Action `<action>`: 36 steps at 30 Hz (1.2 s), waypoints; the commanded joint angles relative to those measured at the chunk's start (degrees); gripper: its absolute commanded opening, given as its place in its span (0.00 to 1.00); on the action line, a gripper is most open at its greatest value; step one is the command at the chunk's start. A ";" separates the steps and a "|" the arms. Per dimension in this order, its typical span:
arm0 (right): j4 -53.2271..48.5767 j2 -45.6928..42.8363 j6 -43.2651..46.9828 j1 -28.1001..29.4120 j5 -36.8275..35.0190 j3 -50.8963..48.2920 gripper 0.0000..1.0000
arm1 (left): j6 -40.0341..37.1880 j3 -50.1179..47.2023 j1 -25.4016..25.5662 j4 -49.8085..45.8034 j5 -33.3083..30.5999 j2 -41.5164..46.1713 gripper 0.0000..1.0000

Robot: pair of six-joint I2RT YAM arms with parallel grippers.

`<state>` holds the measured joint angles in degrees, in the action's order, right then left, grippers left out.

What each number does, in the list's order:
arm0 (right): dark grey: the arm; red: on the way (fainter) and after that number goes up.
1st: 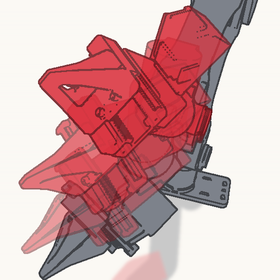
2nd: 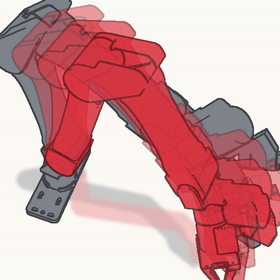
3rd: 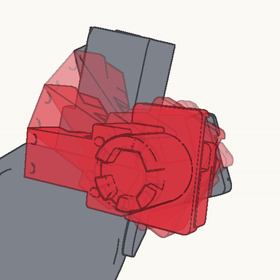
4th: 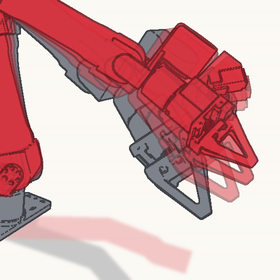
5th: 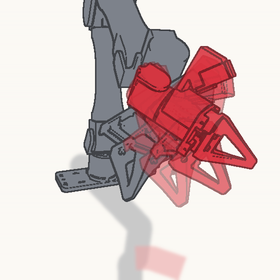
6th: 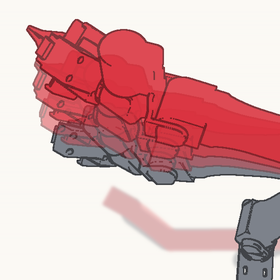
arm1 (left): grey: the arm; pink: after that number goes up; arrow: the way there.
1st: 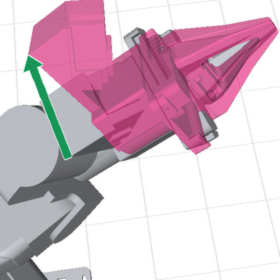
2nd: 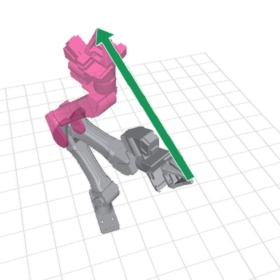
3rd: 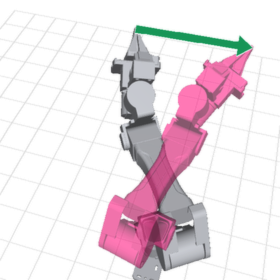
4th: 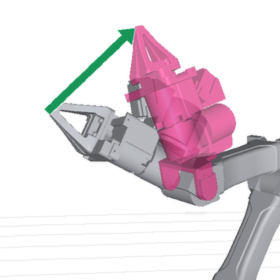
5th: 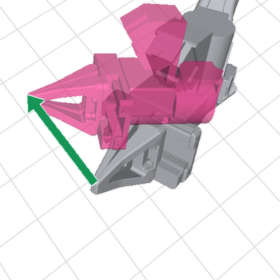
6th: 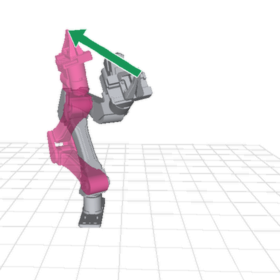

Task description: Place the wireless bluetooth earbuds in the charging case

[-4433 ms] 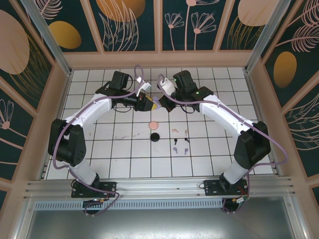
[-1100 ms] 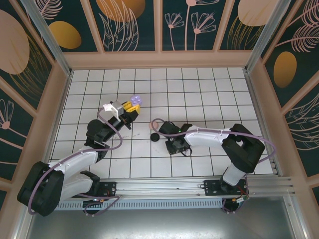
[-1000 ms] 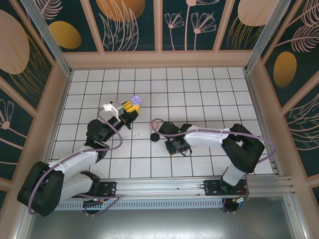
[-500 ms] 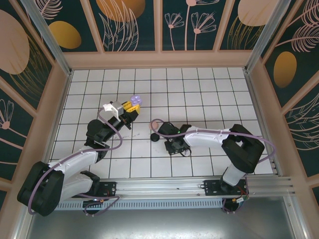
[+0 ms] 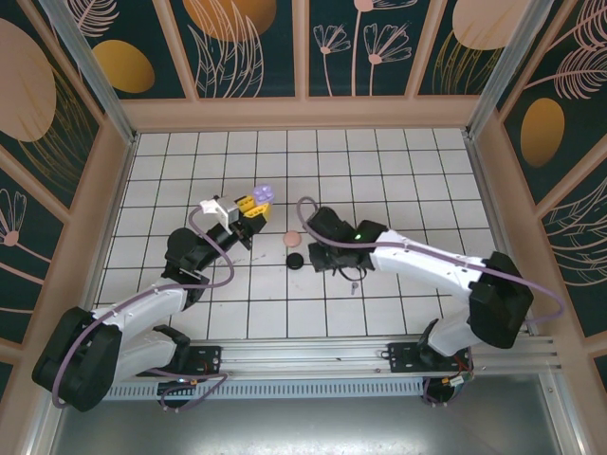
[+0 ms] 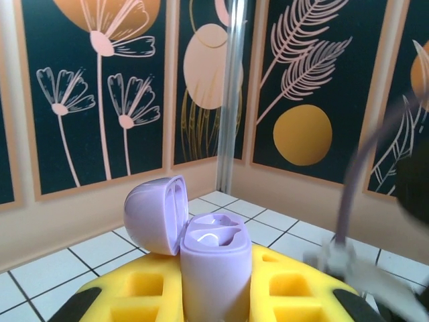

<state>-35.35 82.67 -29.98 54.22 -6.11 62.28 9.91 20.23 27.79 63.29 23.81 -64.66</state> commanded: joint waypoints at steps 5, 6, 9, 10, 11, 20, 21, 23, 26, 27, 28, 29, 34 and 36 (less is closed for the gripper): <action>3.22 -7.85 6.06 -5.04 -0.15 12.08 0.17 | -3.45 1.19 1.45 4.35 3.58 -1.40 0.00; 4.71 -8.66 6.62 -5.90 0.60 13.05 0.17 | -3.50 1.22 1.69 5.02 3.67 -1.66 0.00; 10.05 -10.80 8.45 -8.09 4.11 14.51 0.18 | -4.96 1.35 2.71 6.88 2.75 -2.63 0.00; 12.16 -11.39 8.93 -8.62 5.03 14.57 0.18 | -5.97 1.42 3.11 7.23 1.86 -2.85 0.00; 14.31 -12.01 9.55 -8.99 6.57 14.46 0.18 | -7.03 1.69 3.60 7.53 1.09 -3.22 0.00; 27.45 -13.53 12.68 -9.13 13.97 11.71 0.18 | -14.83 6.01 6.31 10.51 -1.84 -8.84 0.00; 28.49 -13.77 12.96 -9.05 14.60 11.04 0.18 | -14.87 6.37 6.39 11.17 -1.91 -9.47 0.00; 31.20 -14.48 13.91 -8.67 15.77 8.90 0.18 | -15.09 7.41 6.48 12.60 -1.72 -10.99 0.00; 34.95 -15.72 15.01 -8.26 17.54 5.49 0.18 | -15.39 8.73 6.49 13.35 -0.98 -12.62 0.00; 35.89 -15.95 15.25 -8.05 17.85 4.60 0.18 | -15.44 9.14 6.57 13.40 -0.66 -13.03 0.00; 36.94 -16.24 15.46 -7.81 18.10 3.61 0.18 | -15.58 9.50 6.62 13.56 -0.20 -13.53 0.00; 37.81 -16.45 15.56 -7.63 18.44 2.86 0.18 | -15.67 9.86 6.65 13.70 0.27 -14.02 0.00; 39.94 -15.64 15.74 -6.91 18.77 1.05 0.18 | -15.74 11.02 6.75 13.79 2.01 -15.14 0.00; 40.19 -15.10 15.69 -6.76 18.76 0.96 0.18 | -15.55 11.21 6.74 13.69 2.44 -15.23 0.00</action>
<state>0.14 67.92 -15.29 47.00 11.14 63.79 -4.78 29.82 34.20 73.56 24.27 -79.66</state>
